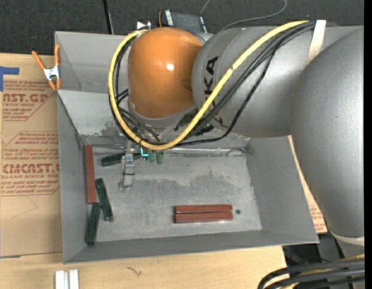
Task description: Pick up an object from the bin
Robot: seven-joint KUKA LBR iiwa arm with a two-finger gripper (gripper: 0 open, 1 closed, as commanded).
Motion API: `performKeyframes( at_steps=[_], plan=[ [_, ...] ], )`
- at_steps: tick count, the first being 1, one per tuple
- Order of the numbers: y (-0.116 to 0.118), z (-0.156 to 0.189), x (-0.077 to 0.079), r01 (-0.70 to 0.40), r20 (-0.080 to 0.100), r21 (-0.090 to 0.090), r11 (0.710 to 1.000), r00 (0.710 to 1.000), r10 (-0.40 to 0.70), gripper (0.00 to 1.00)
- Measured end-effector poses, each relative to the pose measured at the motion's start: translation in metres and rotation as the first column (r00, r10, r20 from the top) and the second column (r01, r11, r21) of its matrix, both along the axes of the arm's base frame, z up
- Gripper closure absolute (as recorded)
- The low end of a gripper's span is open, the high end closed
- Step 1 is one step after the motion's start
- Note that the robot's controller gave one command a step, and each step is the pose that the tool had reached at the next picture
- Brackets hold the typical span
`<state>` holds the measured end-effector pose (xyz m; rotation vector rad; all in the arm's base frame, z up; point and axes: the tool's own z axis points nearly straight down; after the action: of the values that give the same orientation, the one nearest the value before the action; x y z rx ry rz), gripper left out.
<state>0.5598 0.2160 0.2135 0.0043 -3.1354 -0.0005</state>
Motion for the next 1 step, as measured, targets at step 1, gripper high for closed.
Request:
performKeyframes(
  at_steps=[1],
  plan=[
    [0.0319,-0.0796,-0.0504,-0.002,-0.003,-0.001,1.0,1.0,0.002,0.0]
  ],
)
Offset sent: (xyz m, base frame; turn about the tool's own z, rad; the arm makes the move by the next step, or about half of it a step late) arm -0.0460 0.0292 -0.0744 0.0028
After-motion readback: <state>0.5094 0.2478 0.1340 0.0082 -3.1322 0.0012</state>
